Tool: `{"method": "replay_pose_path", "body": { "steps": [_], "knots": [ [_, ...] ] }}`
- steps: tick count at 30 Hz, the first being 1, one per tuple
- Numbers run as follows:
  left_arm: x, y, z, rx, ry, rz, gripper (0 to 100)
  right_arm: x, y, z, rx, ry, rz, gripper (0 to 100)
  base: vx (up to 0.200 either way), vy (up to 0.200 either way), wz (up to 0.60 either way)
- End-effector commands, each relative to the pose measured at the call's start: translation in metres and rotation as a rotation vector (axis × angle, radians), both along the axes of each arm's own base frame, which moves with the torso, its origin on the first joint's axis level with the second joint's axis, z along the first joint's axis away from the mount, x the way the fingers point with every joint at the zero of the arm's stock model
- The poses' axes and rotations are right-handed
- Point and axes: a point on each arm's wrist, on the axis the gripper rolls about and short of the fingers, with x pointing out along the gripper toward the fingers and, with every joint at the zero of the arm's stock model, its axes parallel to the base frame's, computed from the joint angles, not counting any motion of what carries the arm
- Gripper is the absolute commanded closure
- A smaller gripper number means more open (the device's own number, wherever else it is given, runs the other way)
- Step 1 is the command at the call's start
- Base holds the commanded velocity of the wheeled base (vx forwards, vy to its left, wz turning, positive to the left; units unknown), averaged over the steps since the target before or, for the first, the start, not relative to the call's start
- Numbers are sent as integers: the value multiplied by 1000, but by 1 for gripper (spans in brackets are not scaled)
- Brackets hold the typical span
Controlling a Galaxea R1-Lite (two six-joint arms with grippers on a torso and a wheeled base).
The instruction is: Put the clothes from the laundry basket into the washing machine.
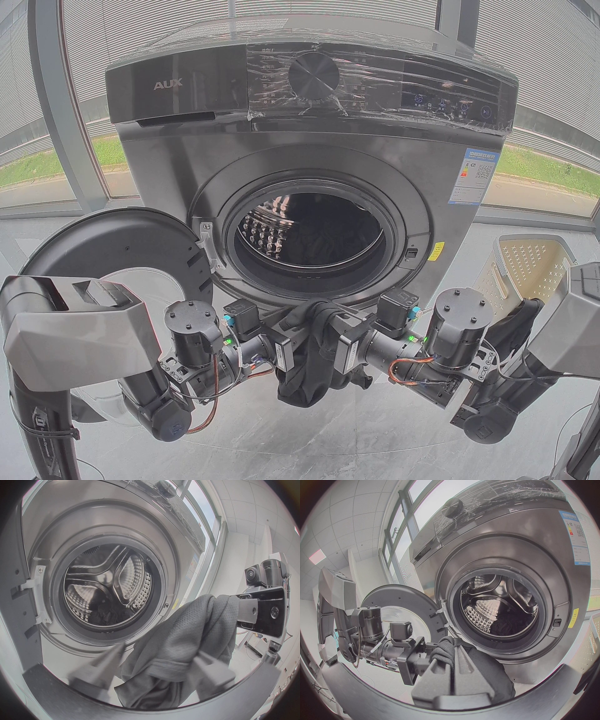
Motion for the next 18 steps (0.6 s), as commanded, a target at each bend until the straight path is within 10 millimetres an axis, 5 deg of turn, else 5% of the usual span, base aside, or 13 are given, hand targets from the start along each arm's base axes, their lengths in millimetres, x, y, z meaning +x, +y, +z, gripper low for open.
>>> {"method": "replay_pose_path", "body": {
  "steps": [1,18],
  "knots": [
    [3,-2,-1,-5,-8,0,100,-1,0,-4,-10,10,1,100,0,0,0],
    [4,3,18,-40,-56,22,100,-10,-18,-16,-71,51,-26,100,0,0,0]
  ]
}}
